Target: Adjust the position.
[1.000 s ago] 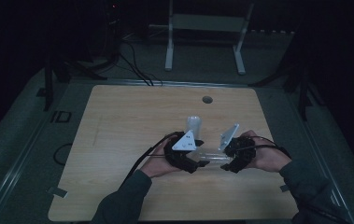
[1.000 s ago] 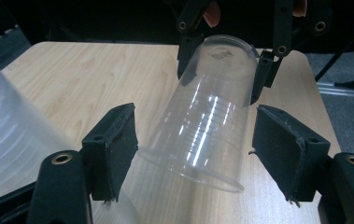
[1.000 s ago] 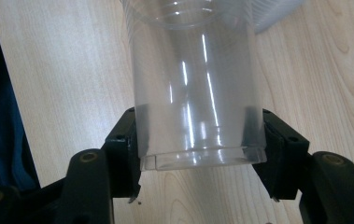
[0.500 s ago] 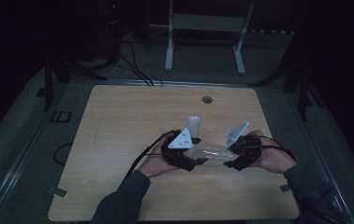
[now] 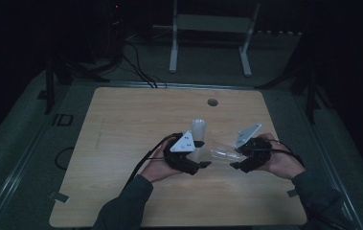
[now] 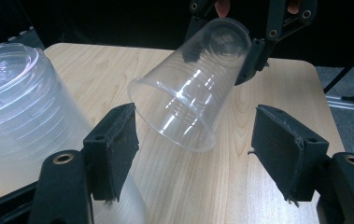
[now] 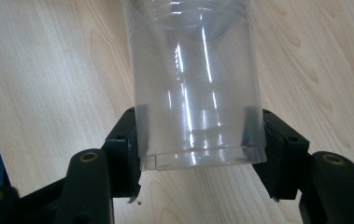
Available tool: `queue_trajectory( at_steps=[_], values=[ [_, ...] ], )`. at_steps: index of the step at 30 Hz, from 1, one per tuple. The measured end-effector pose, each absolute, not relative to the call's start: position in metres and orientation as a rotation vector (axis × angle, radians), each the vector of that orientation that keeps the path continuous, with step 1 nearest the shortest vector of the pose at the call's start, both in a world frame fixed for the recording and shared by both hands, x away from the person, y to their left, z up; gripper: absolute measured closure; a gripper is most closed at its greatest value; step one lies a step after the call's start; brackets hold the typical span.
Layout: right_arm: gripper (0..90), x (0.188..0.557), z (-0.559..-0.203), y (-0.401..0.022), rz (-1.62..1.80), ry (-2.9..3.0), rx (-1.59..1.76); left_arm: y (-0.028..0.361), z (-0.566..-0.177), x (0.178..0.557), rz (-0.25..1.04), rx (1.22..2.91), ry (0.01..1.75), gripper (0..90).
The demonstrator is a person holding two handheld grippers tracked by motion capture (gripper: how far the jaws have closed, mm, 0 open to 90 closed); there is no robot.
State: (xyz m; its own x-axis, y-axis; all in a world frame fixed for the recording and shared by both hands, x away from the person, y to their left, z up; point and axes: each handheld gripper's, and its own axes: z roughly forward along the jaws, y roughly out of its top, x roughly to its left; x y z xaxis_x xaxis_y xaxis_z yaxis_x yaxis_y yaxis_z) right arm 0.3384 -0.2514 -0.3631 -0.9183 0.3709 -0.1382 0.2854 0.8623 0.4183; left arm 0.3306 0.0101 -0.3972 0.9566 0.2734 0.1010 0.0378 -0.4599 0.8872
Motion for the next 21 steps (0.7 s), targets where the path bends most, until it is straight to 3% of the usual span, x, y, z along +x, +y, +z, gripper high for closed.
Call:
queue_trajectory(
  at_steps=[21],
  values=[
    [41.4,0.335,-0.357,-0.263,0.745,2.716,0.569,0.009,-0.4,0.332,0.269,2.042,0.241,32.6]
  ],
)
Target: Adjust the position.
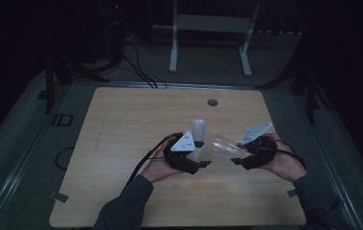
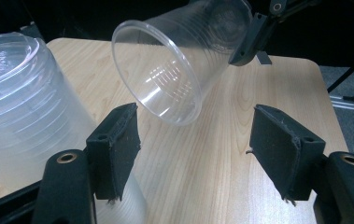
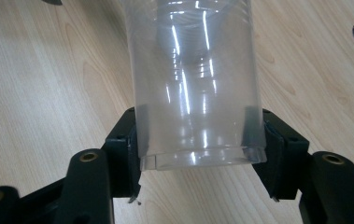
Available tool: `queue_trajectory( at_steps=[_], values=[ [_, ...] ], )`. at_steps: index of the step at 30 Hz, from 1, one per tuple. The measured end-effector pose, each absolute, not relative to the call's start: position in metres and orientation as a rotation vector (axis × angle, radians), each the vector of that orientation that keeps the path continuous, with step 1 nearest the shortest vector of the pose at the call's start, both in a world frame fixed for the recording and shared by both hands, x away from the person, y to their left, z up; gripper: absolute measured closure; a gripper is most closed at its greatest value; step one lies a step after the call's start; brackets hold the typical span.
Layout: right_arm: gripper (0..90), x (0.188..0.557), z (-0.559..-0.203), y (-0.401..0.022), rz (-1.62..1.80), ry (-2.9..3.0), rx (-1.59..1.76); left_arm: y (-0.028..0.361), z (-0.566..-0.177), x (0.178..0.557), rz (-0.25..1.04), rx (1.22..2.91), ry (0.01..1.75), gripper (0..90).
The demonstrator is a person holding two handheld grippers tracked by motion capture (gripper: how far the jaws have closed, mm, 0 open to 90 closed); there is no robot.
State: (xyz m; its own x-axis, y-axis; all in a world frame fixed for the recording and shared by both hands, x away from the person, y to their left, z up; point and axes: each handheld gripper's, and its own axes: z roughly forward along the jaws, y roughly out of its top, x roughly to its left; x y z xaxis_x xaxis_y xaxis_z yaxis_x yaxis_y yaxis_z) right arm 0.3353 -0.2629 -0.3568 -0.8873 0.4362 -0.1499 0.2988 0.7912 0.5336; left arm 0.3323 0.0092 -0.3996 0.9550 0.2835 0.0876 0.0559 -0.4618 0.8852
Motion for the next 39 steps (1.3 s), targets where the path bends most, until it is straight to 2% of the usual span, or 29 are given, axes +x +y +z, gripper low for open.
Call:
queue_trajectory(
  at_steps=[39],
  values=[
    [41.4,0.324,-0.343,-0.274,1.044,2.471,0.662,0.01,-0.395,0.334,0.247,2.006,0.304,34.8]
  ],
)
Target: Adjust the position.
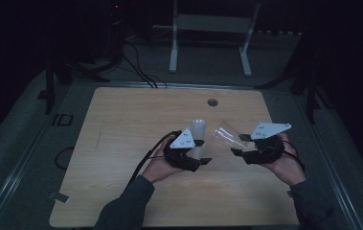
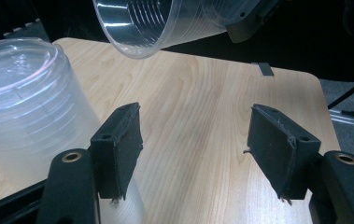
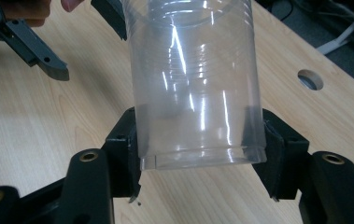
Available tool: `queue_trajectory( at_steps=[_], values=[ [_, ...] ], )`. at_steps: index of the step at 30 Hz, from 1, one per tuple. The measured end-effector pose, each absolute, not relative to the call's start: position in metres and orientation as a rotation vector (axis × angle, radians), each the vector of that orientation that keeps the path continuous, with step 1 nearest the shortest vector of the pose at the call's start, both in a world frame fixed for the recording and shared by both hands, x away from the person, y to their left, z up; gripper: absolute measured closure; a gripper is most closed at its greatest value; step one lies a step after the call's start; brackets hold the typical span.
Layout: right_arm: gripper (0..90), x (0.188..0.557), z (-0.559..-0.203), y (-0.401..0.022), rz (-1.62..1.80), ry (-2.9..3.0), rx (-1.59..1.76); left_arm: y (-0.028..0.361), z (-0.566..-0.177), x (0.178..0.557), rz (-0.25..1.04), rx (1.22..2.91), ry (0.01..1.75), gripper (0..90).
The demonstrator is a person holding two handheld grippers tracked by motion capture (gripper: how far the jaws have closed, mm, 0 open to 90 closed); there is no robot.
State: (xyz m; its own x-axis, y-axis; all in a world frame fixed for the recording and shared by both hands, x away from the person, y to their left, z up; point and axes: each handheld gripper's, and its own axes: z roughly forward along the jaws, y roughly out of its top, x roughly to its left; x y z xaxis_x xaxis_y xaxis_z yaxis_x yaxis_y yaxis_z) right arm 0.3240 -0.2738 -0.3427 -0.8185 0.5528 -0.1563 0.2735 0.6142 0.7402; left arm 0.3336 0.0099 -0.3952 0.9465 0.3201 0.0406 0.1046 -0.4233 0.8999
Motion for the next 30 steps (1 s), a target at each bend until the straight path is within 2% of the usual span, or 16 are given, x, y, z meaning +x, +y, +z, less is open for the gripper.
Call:
queue_trajectory(
  at_steps=[30],
  values=[
    [41.4,0.313,-0.349,-0.273,1.262,2.294,0.691,0.011,-0.386,0.335,0.236,1.95,0.365,36.0]
  ],
)
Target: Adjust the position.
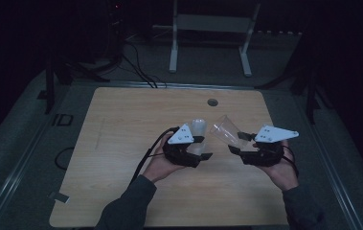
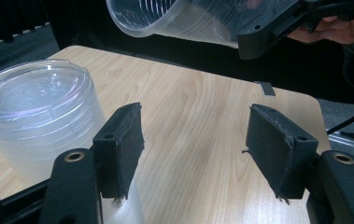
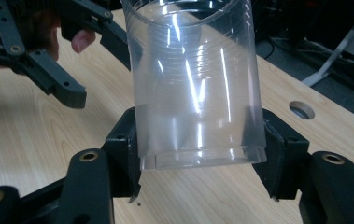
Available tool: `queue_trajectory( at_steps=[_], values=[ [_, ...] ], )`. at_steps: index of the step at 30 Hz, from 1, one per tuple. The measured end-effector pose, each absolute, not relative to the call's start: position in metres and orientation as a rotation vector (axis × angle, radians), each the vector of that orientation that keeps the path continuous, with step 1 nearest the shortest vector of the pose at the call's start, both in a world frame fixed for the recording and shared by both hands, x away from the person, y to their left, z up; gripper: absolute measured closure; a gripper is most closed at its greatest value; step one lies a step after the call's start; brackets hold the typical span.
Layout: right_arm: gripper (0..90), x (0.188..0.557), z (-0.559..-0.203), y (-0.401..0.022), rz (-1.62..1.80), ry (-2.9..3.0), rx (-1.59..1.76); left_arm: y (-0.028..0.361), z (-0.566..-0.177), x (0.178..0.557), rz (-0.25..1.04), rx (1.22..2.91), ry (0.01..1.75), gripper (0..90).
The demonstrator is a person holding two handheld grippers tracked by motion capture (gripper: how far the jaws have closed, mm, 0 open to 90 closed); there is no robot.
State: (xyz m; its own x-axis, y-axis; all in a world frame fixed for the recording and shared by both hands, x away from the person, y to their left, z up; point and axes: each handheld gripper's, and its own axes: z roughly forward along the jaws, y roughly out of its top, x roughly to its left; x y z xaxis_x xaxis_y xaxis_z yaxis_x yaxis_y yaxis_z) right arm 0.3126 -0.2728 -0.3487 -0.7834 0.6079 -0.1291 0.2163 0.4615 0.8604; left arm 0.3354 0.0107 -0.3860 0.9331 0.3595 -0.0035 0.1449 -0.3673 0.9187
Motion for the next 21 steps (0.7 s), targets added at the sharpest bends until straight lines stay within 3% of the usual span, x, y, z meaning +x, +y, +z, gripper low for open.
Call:
queue_trajectory(
  at_steps=[21],
  values=[
    [41.4,0.308,-0.362,-0.268,1.386,2.142,0.751,0.008,-0.386,0.338,0.237,1.902,0.421,36.0]
  ],
)
